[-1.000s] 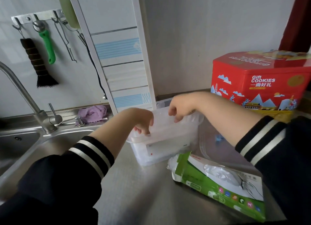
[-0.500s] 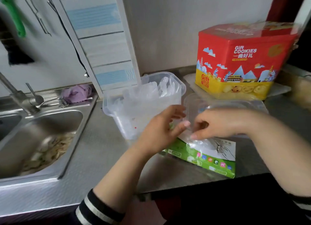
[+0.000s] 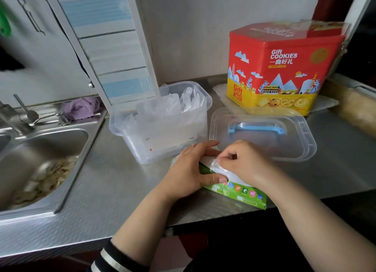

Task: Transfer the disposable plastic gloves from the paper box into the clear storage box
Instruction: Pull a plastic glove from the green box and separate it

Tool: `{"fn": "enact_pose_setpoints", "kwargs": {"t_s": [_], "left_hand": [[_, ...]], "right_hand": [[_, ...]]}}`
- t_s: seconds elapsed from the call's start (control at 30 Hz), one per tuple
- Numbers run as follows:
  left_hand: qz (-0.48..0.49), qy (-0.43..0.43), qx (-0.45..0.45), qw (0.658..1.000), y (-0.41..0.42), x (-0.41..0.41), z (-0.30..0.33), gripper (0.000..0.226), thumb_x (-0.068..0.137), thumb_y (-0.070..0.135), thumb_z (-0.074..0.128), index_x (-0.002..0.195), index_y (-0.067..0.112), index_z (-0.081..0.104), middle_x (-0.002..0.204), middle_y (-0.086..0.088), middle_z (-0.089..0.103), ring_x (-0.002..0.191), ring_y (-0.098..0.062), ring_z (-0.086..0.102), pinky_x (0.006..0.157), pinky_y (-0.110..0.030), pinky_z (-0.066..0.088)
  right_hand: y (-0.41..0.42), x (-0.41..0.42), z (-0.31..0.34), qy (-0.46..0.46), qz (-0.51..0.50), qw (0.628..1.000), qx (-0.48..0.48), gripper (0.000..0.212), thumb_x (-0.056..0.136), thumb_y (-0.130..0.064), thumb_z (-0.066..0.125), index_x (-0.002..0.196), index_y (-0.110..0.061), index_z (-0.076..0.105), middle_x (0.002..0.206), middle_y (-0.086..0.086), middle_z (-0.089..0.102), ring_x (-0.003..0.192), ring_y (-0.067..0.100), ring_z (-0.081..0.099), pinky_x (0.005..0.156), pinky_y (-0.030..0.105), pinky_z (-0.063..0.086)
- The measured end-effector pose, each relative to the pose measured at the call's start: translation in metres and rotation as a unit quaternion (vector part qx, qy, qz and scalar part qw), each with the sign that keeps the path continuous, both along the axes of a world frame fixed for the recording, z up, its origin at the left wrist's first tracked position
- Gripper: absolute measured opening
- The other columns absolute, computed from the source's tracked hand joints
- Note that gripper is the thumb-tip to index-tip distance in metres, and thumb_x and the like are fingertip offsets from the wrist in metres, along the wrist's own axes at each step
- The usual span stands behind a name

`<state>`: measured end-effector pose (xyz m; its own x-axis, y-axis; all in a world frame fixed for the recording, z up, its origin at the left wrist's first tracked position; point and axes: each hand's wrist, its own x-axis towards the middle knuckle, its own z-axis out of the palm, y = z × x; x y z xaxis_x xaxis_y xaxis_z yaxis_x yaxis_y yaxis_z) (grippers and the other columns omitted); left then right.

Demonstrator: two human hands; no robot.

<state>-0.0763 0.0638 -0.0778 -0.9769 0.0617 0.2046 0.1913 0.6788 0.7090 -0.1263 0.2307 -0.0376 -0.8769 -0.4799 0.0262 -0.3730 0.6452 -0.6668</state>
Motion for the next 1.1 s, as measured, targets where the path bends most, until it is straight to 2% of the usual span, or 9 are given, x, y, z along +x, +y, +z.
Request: {"fn": "enact_pose_setpoints", "kwargs": {"t_s": [0.1,0.2,0.33,0.5,0.6,0.7,0.83,0.97,1.1], "left_hand": [[0.006,-0.003,0.008,1.0,0.0,0.0,-0.001,0.083,0.061,0.049,0.084,0.133,0.036,0.046,0.114,0.031,0.06,0.118,0.002,0.047,0.108,-0.032,0.033],[0.003,-0.004,0.009,1.0,0.0,0.001,0.001,0.078,0.058,0.055,0.081,0.126,0.042,0.045,0.111,0.042,0.054,0.117,0.002,0.047,0.106,-0.028,0.035],[-0.014,0.009,0.011,1.0,0.001,-0.001,-0.001,0.07,0.06,0.058,0.078,0.119,0.027,0.056,0.111,0.022,0.059,0.11,-0.012,0.053,0.098,-0.038,0.043],[-0.016,0.016,-0.02,1.0,0.002,-0.002,0.001,0.067,0.06,0.065,0.072,0.114,0.026,0.061,0.105,0.036,0.051,0.101,-0.006,0.047,0.093,-0.023,0.037],[-0.015,0.017,-0.013,1.0,0.004,-0.001,0.002,0.067,0.061,0.063,0.073,0.115,0.027,0.059,0.106,0.032,0.054,0.104,-0.008,0.048,0.096,-0.028,0.038],[-0.005,0.01,0.012,1.0,0.004,-0.001,-0.001,0.07,0.06,0.059,0.078,0.118,0.03,0.052,0.114,0.019,0.059,0.114,-0.012,0.053,0.1,-0.039,0.042],[0.005,-0.018,0.016,1.0,0.004,0.001,-0.002,0.085,0.056,0.063,0.077,0.127,0.037,0.039,0.121,0.018,0.058,0.121,-0.003,0.049,0.106,-0.035,0.039],[-0.006,-0.027,0.013,1.0,0.003,-0.002,-0.004,0.092,0.058,0.062,0.079,0.133,0.024,0.043,0.126,0.009,0.057,0.122,-0.007,0.05,0.104,-0.038,0.042],[-0.005,-0.017,0.012,1.0,0.001,-0.002,-0.003,0.077,0.059,0.062,0.078,0.122,0.032,0.047,0.119,0.023,0.057,0.12,-0.009,0.051,0.104,-0.04,0.04]], "right_hand": [[-0.003,0.001,-0.003,0.032,-0.021,0.999,-0.002,0.016,0.084,-0.022,0.067,0.069,-0.028,0.067,0.086,-0.007,0.059,0.081,0.013,0.057,0.075,0.032,0.047],[-0.002,0.003,-0.009,0.008,-0.036,0.995,-0.095,0.019,0.085,-0.02,0.07,0.069,-0.028,0.065,0.085,-0.006,0.062,0.078,0.01,0.057,0.075,0.029,0.046],[0.007,0.002,-0.011,-0.07,-0.072,0.967,-0.234,0.019,0.087,-0.017,0.069,0.07,-0.026,0.067,0.071,-0.007,0.066,0.065,0.006,0.056,0.064,0.023,0.045],[0.013,0.003,-0.016,-0.138,-0.097,0.915,-0.367,0.012,0.089,-0.014,0.066,0.078,-0.019,0.068,0.068,-0.009,0.068,0.069,0.006,0.059,0.074,0.027,0.045],[0.014,0.005,-0.014,-0.094,-0.07,0.951,-0.285,0.011,0.083,-0.03,0.071,0.083,-0.02,0.066,0.082,-0.009,0.066,0.077,0.008,0.06,0.073,0.025,0.048],[0.012,0.004,-0.011,-0.012,-0.05,0.996,-0.067,0.028,0.072,-0.049,0.073,0.086,-0.027,0.062,0.091,-0.009,0.058,0.084,0.011,0.057,0.076,0.033,0.047],[0.003,0.006,-0.01,0.043,-0.057,0.989,-0.126,0.017,0.085,-0.029,0.07,0.07,-0.025,0.063,0.069,-0.008,0.056,0.065,0.006,0.051,0.066,0.029,0.041],[0.001,0.01,-0.014,-0.093,-0.089,0.933,-0.336,0.017,0.085,-0.021,0.071,0.068,-0.019,0.069,0.059,-0.012,0.062,0.058,0.0,0.052,0.063,0.023,0.041],[0.011,0.003,-0.009,-0.211,-0.095,0.787,-0.572,0.015,0.069,-0.031,0.074,0.072,-0.016,0.075,0.079,0.002,0.072,0.082,0.017,0.065,0.085,0.036,0.051]]}}
